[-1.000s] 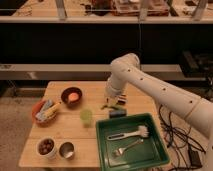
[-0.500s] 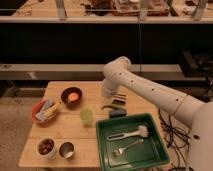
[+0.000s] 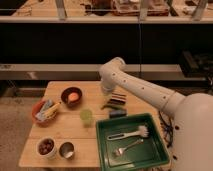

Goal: Place pepper in plastic cup

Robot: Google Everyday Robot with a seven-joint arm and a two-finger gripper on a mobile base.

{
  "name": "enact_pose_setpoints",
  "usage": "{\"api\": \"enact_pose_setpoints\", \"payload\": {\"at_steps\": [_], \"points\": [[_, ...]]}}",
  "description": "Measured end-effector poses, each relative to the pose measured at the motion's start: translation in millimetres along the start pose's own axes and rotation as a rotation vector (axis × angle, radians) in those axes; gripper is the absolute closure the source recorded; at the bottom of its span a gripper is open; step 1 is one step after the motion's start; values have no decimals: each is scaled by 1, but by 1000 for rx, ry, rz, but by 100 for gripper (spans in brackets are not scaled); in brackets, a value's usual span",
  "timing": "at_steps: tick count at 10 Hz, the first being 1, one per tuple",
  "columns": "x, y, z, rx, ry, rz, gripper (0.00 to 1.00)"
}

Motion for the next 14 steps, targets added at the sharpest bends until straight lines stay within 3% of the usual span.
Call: {"api": "enact_pose_setpoints", "payload": {"at_steps": [5,7,14], "points": [[28,3,43,-36,44,35,50],[37,4,48,-47,54,41,50],[24,22,58,-98,20,-34,50]]}}
